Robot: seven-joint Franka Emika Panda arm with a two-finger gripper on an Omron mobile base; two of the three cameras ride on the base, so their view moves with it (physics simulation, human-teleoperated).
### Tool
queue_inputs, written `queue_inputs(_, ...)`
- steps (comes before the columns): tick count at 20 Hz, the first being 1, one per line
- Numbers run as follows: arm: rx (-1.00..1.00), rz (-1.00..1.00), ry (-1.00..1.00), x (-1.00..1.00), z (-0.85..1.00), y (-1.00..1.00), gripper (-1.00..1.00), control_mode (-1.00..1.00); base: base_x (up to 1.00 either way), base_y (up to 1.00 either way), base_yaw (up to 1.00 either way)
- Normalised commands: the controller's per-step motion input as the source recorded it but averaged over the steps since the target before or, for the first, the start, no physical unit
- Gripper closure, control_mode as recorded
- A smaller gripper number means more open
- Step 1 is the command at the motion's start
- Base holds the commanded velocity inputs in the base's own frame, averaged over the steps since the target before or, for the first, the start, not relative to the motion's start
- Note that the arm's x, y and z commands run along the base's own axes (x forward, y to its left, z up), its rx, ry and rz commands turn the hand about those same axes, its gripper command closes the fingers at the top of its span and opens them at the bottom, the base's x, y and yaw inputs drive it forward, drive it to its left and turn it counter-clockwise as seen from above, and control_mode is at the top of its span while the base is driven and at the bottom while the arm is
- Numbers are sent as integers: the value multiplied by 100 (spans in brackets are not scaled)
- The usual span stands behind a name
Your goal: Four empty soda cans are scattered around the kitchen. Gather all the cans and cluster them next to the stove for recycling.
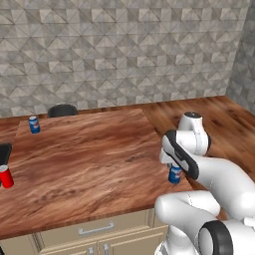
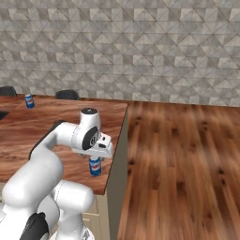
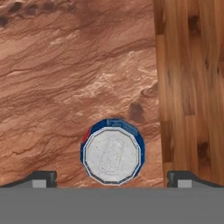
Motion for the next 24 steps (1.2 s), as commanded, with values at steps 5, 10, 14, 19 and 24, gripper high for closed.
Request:
queue_inputs(5, 0, 0, 0, 5, -18, -1, -100, -100, 0, 0, 0)
queue_inputs(10, 0, 0, 0, 4, -15, 0, -100, -100, 0, 0, 0)
queue_inputs(14, 0, 0, 0, 16, -10, 0, -100, -100, 0, 0, 0)
queue_inputs(19, 0, 0, 1, 6, -9, 0, -100, -100, 0, 0, 0)
queue_inputs(24, 0, 0, 1, 0, -7, 0, 100, -100, 0, 0, 0)
